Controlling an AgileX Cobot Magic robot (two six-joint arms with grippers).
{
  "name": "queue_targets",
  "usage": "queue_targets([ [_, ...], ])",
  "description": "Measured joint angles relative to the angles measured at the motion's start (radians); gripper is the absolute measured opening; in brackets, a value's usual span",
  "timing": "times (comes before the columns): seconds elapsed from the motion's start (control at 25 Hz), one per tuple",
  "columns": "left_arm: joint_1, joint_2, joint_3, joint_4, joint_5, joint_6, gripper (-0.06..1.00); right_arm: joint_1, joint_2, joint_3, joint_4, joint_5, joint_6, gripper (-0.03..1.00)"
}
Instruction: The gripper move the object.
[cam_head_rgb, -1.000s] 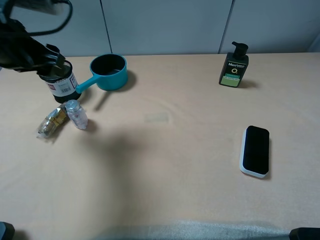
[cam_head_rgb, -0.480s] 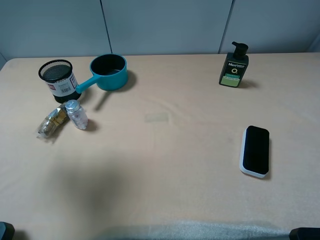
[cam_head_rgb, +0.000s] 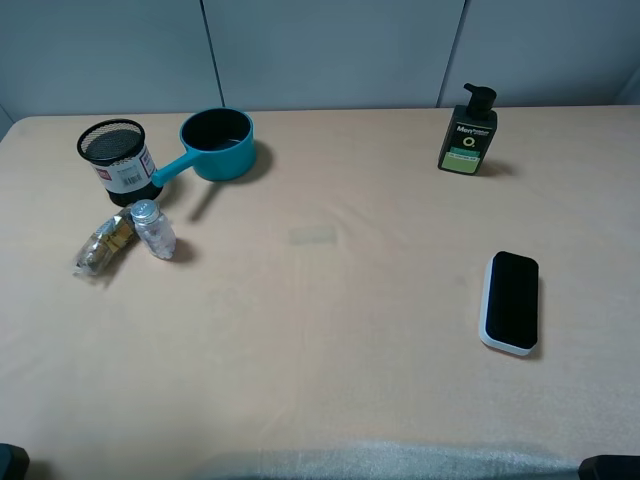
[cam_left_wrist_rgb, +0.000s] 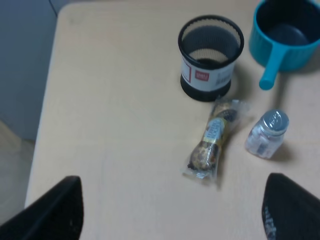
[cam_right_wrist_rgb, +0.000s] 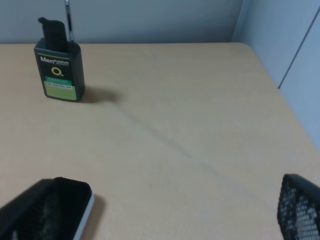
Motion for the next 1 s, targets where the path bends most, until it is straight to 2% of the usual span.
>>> queue_targets([
  [0.32,0.126,-0.149,0.086,-0.012,0.024,0.000,0.79,0.000,0.000,0.000,0.000,0.000,0.000,0.66],
  [0.64,0.143,-0.211,0.182,-0.062,0.031,0.013,0.79,0.000,0.000,0.000,0.000,0.000,0.000,0.66],
  [0.76,0.144,-0.213,0.200,-0.100,0.032,0.080,0.79,0.000,0.000,0.000,0.000,0.000,0.000,0.66],
  [1.0,0.146,-0.213,0.233,-0.228,0.032,0.254,0.79,0.000,0.000,0.000,0.000,0.000,0.000,0.66],
])
